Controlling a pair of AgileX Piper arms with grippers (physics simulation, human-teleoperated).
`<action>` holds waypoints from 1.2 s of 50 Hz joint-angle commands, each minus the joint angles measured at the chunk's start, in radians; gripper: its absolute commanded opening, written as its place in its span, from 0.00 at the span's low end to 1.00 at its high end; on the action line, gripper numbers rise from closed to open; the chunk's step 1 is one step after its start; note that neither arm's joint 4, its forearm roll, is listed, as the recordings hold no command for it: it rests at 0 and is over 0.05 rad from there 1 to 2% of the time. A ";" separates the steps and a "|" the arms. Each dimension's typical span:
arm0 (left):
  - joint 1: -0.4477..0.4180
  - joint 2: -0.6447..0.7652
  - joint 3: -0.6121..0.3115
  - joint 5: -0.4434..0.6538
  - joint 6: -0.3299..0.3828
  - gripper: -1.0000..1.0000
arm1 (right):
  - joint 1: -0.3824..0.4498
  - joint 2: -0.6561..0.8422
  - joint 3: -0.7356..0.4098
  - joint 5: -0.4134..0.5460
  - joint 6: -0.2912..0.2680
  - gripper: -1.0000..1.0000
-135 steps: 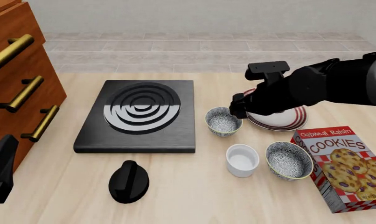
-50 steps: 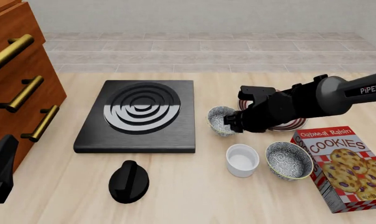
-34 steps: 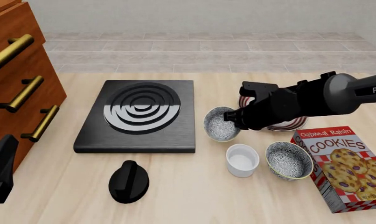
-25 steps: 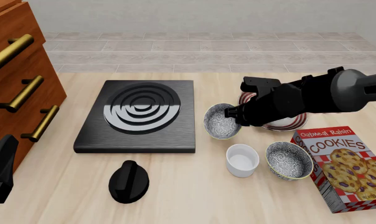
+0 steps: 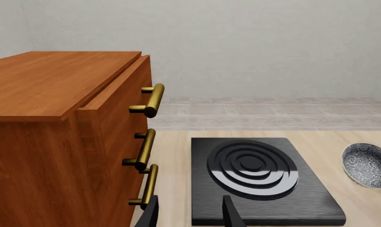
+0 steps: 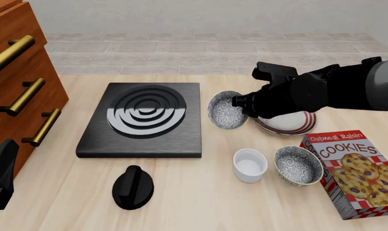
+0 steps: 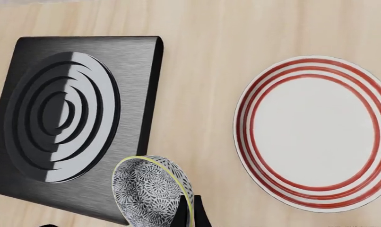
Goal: Pick the akita bowl from table center and place it on the plate.
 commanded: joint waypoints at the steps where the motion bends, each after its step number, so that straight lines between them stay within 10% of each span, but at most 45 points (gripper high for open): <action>1: 0.000 0.000 0.000 0.000 0.000 1.00 | -0.041 -0.047 -0.018 0.008 0.012 0.00; 39: 0.000 0.000 0.000 0.000 0.000 1.00 | -0.363 0.035 -0.054 -0.060 -0.072 0.00; 60: 0.000 0.000 0.000 0.000 0.000 1.00 | -0.397 0.121 -0.064 -0.088 -0.090 0.00</action>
